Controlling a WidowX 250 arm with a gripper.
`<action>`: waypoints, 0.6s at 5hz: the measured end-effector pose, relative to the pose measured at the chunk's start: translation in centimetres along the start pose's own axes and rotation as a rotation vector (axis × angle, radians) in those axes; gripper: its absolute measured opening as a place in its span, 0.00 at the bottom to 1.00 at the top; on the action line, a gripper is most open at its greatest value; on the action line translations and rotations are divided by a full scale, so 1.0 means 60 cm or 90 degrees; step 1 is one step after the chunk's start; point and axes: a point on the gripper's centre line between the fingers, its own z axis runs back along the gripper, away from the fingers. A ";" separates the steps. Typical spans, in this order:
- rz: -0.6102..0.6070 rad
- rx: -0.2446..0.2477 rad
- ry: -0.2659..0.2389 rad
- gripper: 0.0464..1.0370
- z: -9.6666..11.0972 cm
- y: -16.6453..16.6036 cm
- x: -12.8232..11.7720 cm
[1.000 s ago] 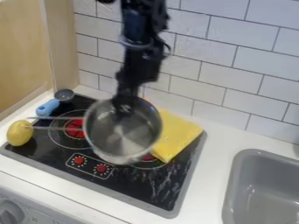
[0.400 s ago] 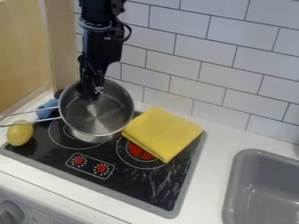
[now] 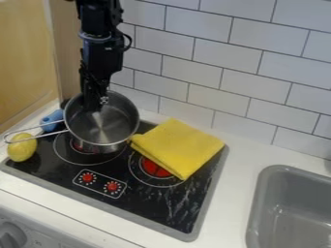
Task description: Take the silver pot and place it on the left burner
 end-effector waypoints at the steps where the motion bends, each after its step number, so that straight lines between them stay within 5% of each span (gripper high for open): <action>1: 0.009 -0.023 -0.005 0.02 -0.022 0.010 0.018; 3: 0.030 -0.045 -0.005 0.02 -0.049 0.027 0.021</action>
